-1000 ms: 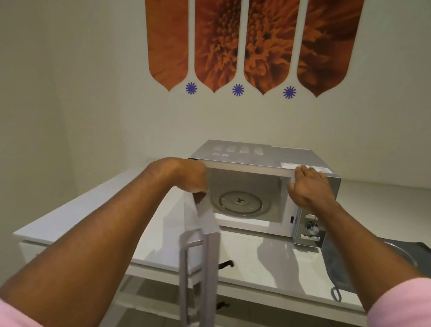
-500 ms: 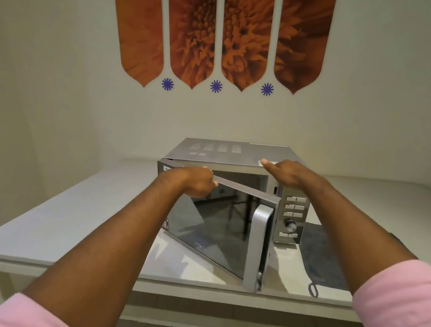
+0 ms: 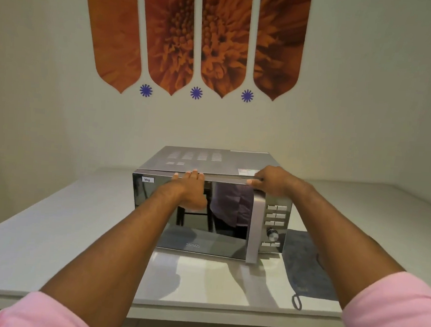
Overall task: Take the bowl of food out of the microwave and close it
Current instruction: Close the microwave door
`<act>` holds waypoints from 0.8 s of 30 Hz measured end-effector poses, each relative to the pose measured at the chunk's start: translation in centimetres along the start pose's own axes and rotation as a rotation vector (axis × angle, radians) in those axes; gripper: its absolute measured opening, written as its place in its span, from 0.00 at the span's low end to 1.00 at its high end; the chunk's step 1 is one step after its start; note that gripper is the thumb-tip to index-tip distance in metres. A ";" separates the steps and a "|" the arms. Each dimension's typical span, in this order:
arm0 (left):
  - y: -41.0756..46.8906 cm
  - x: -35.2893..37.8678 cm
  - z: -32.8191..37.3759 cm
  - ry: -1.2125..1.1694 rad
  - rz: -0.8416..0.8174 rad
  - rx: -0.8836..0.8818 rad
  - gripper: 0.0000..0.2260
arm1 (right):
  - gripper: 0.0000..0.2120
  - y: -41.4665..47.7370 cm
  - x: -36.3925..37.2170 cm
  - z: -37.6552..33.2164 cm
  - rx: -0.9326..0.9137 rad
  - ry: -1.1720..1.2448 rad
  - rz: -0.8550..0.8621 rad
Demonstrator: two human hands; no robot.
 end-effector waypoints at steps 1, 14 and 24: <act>0.4 0.1 0.0 0.002 0.004 -0.001 0.42 | 0.25 0.0 0.0 0.0 0.004 -0.021 0.020; 3.5 1.2 -1.2 0.042 0.063 0.025 0.46 | 0.12 1.2 1.2 0.7 0.113 -0.101 0.263; 3.7 1.7 -1.2 0.033 0.098 0.042 0.48 | 0.10 1.1 1.9 0.1 0.149 -0.203 0.456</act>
Point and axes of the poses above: each hand's wrist, its own y-axis towards the middle knuckle, its own x-axis out of the palm, z = x × y, the point moved 6 cm from there along y, towards the middle knuckle, and after that the axes turned 3 degrees about -z, right-handed, at the moved point
